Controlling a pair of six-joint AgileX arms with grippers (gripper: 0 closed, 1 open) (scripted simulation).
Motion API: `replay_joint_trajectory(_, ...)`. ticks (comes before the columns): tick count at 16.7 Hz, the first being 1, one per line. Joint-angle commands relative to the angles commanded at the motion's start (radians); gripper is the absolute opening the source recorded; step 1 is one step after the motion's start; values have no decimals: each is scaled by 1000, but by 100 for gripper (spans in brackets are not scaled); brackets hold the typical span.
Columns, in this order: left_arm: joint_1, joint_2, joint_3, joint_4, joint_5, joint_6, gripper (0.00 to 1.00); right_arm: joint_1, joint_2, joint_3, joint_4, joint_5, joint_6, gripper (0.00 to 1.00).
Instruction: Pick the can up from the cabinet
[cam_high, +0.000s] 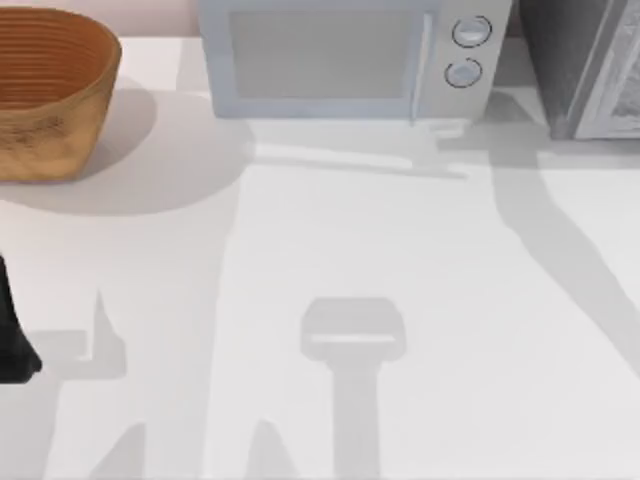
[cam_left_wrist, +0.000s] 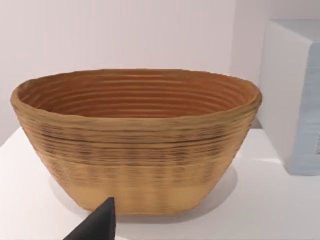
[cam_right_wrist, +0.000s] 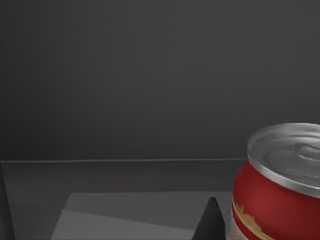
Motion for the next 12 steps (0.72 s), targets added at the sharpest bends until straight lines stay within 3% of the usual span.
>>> replay_joint_trajectory(5,0,0,0,0,0,0,100,-44,-314,-358,81,-50,-6,0)
replay_joint_trajectory(12,0,0,0,0,0,0,100,-218,-850,-1139,266,-231,-12,0)
